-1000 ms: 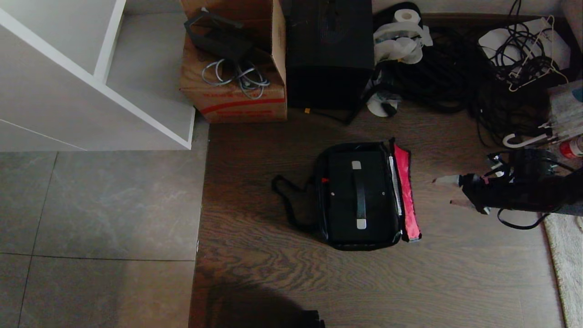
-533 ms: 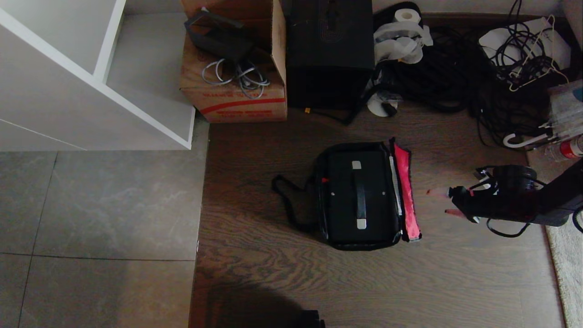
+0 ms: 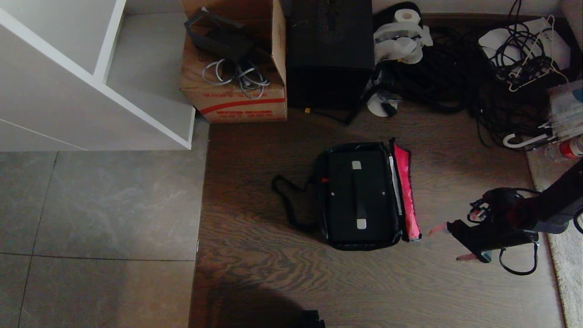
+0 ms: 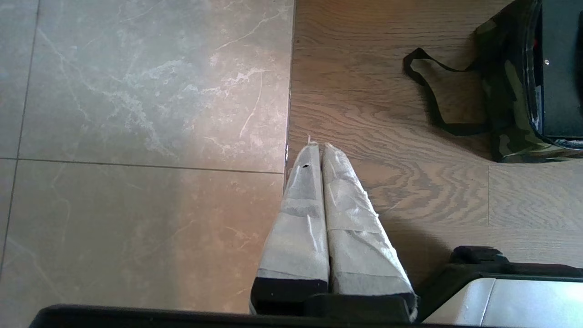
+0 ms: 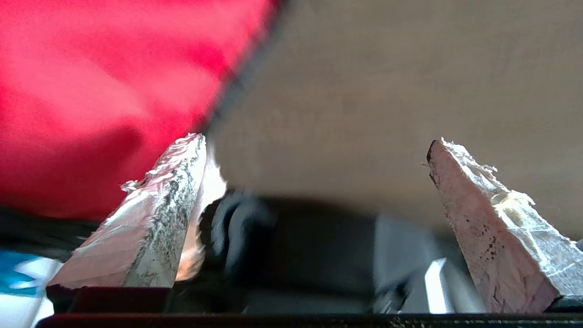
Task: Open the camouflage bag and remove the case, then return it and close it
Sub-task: Close the top of the storage box
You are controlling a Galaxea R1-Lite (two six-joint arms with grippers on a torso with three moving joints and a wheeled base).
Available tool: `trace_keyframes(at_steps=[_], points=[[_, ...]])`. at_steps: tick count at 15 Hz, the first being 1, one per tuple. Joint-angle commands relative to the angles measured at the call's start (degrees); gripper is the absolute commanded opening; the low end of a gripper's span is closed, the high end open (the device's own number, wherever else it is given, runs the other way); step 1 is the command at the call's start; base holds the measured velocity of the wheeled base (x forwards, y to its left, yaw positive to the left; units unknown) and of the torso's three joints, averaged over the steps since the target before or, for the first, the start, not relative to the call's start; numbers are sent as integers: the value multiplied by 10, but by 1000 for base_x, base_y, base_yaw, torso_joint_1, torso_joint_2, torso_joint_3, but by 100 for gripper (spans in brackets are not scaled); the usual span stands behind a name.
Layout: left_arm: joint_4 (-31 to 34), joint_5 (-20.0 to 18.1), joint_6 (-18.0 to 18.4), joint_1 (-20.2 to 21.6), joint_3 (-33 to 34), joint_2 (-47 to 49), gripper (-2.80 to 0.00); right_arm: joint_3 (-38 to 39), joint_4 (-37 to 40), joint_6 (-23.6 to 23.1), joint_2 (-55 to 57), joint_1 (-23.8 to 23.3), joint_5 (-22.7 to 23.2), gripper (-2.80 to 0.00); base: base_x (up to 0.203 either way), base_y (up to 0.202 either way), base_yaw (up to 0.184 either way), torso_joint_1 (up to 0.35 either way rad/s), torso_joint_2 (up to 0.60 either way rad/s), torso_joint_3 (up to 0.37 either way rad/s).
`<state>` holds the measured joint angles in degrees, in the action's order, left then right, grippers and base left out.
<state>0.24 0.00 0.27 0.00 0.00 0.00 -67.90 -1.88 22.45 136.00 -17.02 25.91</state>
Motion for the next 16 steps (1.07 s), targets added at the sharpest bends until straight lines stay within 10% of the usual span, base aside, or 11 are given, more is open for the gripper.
trace_keyframes(at_steps=[1, 4, 8, 12, 16], points=[[0, 0, 0, 0, 0, 0, -280, 7, 2, 67, 3, 7, 0, 0, 0, 0, 0, 0, 0, 0], [0, 0, 0, 0, 0, 0, -280, 0, 2, 134, 9, 33, -4, 0, 0, 0, 0, 0, 0, 0], [0, 0, 0, 0, -1, 0, -280, 0, 8, 104, 31, 38, -74, 0, 0, 0, 0, 0, 0, 0], [0, 0, 0, 0, 0, 0, -280, -5, 6, 47, 52, 41, -103, 0, 0, 0, 0, 0, 0, 0], [0, 0, 0, 0, 0, 0, -280, 4, -20, -111, 49, 45, -158, 0, 0, 0, 0, 0, 0, 0]])
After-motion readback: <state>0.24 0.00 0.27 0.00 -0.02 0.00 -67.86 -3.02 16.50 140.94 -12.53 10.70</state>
